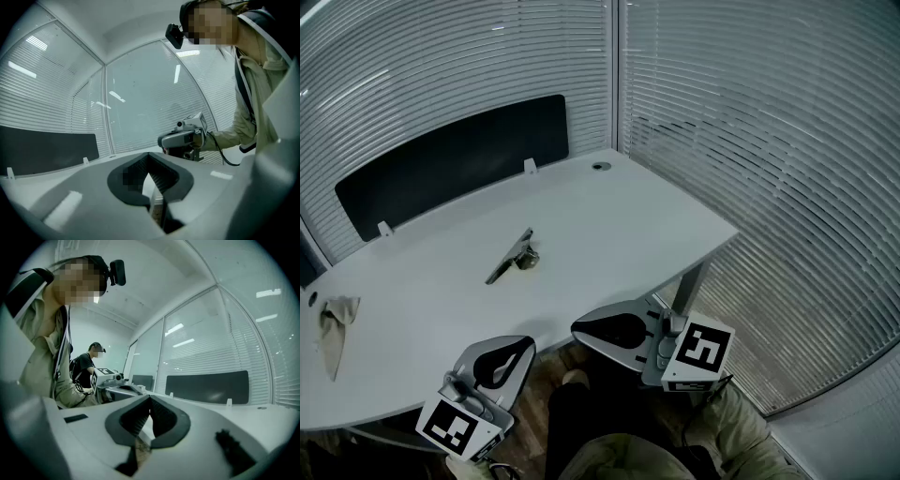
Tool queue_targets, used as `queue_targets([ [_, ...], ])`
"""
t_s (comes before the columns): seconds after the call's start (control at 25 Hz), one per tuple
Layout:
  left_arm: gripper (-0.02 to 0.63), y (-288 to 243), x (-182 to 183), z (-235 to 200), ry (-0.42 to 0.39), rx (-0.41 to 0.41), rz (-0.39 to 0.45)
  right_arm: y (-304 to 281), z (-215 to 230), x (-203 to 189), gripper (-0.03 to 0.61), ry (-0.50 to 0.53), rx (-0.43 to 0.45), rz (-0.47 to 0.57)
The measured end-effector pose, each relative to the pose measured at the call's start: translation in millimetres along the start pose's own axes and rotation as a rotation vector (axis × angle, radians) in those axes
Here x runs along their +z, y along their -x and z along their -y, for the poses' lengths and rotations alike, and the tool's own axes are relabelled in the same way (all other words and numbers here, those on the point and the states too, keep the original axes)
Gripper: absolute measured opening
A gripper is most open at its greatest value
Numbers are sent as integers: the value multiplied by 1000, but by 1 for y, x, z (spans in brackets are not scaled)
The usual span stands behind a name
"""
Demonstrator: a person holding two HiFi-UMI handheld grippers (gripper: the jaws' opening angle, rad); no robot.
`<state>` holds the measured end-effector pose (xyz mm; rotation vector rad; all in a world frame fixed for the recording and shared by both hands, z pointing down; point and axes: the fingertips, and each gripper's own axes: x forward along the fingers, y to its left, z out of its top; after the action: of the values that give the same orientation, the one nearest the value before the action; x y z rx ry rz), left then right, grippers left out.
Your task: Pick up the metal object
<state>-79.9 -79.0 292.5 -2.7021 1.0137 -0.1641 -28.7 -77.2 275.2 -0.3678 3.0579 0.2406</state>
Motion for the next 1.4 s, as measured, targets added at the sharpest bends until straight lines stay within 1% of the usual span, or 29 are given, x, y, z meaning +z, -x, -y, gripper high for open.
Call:
queue_targets([
  [0.08, 6, -4, -2, -13, -12, 11, -10, -8, 9, 4, 5, 8, 16, 30],
  [0.12, 6, -6, -4, -19, -9, 16, -22, -12, 13, 3, 5, 11, 18, 24],
  [0.24, 6, -8, -15, -37, 37, 39, -88, -25, 26, -4, 5, 10, 20, -22],
  [0.32, 6, -10, -19, -53, 42, 74, -112, -33, 35, -8, 5, 12, 38, -31],
  [0.44, 6, -14, -25, -82, 29, 150, -153, -48, 48, -7, 5, 14, 78, -9],
  [0.56, 6, -19, -31, -108, -37, 227, -221, -61, 62, -10, 5, 28, 111, -12],
  [0.64, 7, -25, -37, -124, -112, 245, -267, -67, 70, -11, 5, 28, 122, -6],
  [0.72, 10, -30, -46, -140, -159, 252, -331, -73, 75, -11, 5, 28, 134, -1],
  [0.8, 81, -38, -59, -151, -174, 241, -417, -78, 78, -11, 5, 33, 146, 0],
  [0.84, 101, -42, -67, -155, -179, 228, -464, -79, 79, -11, 5, 37, 149, 0],
  [0.92, 130, -50, -85, -165, -178, 204, -550, -81, 82, -10, 5, 44, 151, 4],
  [1.0, 140, -57, -103, -172, -161, 176, -623, -85, 84, -6, 5, 53, 155, 13],
  [1.08, 176, -64, -118, -174, -143, 125, -683, -89, 85, -3, 5, 58, 163, 16],
  [1.16, 211, -70, -131, -174, -125, 74, -737, -94, 91, -10, 5, 76, 160, -27],
  [1.28, 215, -78, -146, -179, -117, 36, -800, -107, 103, -26, 5, 137, 139, -128],
  [1.4, 215, -85, -151, -185, -113, 16, -817, -118, 116, -48, 5, 196, 124, -241],
])
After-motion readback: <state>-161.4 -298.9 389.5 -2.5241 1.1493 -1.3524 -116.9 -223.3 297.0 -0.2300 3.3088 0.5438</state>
